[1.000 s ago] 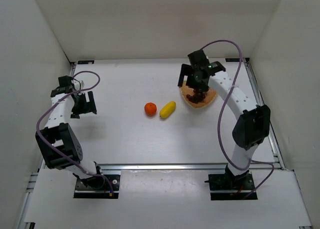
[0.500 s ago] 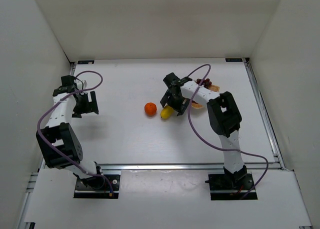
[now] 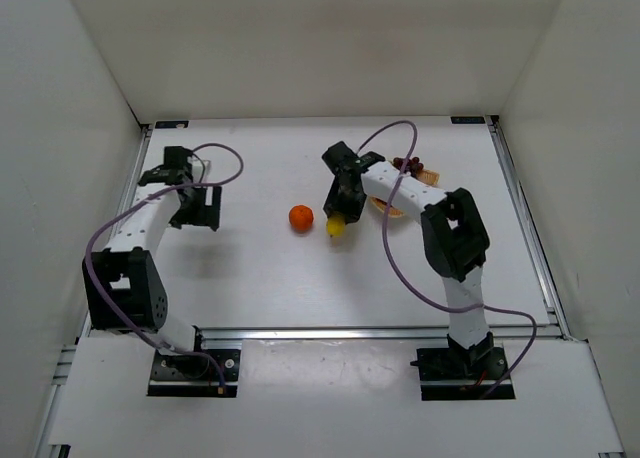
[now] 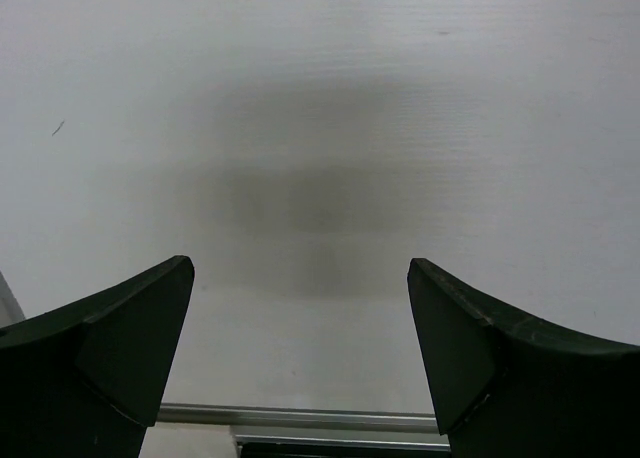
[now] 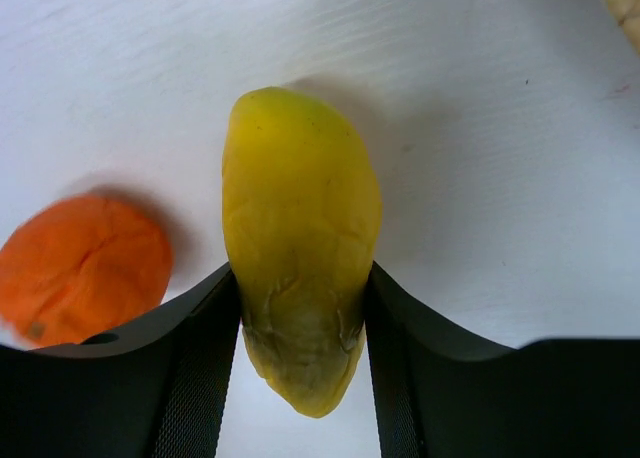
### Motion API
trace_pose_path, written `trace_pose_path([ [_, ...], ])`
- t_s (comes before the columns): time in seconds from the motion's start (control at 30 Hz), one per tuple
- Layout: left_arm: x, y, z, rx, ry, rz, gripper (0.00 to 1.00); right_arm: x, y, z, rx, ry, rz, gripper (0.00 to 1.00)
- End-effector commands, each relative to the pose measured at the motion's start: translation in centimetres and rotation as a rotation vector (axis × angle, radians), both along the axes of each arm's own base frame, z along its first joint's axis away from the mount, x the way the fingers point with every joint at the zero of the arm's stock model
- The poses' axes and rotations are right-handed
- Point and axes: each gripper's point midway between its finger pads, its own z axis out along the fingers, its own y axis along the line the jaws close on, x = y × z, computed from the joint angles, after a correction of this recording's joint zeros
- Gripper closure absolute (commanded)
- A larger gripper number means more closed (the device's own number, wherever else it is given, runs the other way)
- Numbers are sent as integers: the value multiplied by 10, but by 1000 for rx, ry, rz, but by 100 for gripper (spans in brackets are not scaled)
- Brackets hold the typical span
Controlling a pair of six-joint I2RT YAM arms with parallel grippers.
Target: Place and organize the fake fruits in the fruit bowl
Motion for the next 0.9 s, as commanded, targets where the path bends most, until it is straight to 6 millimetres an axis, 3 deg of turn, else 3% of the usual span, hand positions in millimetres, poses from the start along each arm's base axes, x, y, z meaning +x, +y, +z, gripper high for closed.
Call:
trace_pose_path([
  [0.0, 6, -24, 12, 102, -24, -130, 0, 18, -12, 94, 1, -259, 162, 84],
  [0.07, 15, -39, 13, 114, -28, -186, 0, 31, -38, 128, 0, -339, 154, 84],
  [0.1, 22, -56, 22, 117, -48, -244, 0, 36, -50, 137, 4, -357, 144, 84],
  [0.13, 27, -66, 25, 120, -58, -281, 0, 48, -80, 140, -1, -355, 88, 84],
  [0.17, 29, -76, 21, 121, -40, -308, 0, 50, -95, 148, 16, -364, 69, 84],
  [0.27, 42, -119, 32, 134, -65, -434, 0, 67, -163, 143, -14, -346, -60, 84],
  [0.3, 50, -143, 34, 132, -78, -487, 0, 69, -176, 136, -23, -328, -76, 84],
  [0.33, 50, -153, 34, 133, -65, -512, 0, 77, -199, 121, -38, -293, -115, 84],
  [0.37, 52, -163, 34, 133, -63, -534, 0, 84, -208, 123, -44, -294, -110, 82],
  [0.4, 57, -186, 31, 113, -57, -582, 0, 86, -215, 117, -43, -267, -124, 82],
  [0.43, 58, -197, 30, 103, -49, -604, 0, 93, -227, 101, -52, -224, -138, 82],
  [0.5, 57, -214, 13, 91, 13, -645, 0, 105, -234, 100, -50, -225, -146, 82],
  [0.53, 59, -229, 17, 74, 1, -673, 0, 110, -239, 87, -59, -200, -148, 81],
  [0.7, 58, -250, -11, 91, 76, -718, 0, 126, -239, 69, -51, -176, -115, 79],
  [0.73, 59, -253, -18, 85, 92, -722, 0, 124, -239, 59, -55, -147, -114, 76],
  [0.8, 60, -254, -23, 84, 101, -713, 0, 126, -237, 58, -49, -146, -100, 70],
  [0.87, 59, -256, -32, 76, 130, -709, 0, 121, -233, 54, -28, -131, -80, 54],
])
